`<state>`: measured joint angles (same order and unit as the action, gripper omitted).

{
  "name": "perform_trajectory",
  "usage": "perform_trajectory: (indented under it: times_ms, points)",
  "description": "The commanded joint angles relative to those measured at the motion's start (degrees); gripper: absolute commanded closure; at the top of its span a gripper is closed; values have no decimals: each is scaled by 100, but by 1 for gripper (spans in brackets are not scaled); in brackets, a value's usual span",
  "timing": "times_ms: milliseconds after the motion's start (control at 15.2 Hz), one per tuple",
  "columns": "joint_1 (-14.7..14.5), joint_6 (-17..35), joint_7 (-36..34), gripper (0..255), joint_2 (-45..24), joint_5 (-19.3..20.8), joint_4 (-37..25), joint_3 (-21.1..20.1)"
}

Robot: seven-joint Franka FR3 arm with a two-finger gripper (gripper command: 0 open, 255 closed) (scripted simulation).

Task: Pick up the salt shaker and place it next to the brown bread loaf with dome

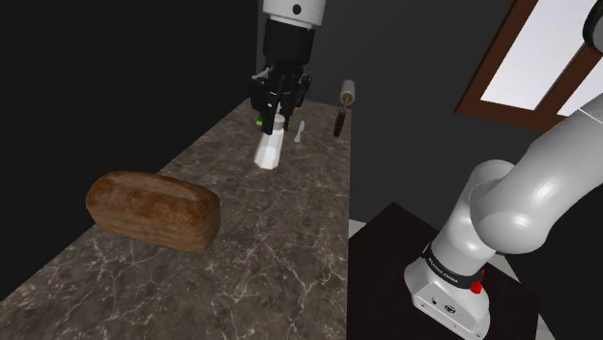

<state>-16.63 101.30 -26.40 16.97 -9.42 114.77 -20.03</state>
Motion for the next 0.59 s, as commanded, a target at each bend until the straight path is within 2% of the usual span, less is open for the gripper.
perform_trajectory:
  times_ms: [0, 528]
  points:
    - [-83, 45, -311, 255, -169, 16, -158, -209]
    - [-421, 78, -1547, 255, -1161, 391, -1150, -985]
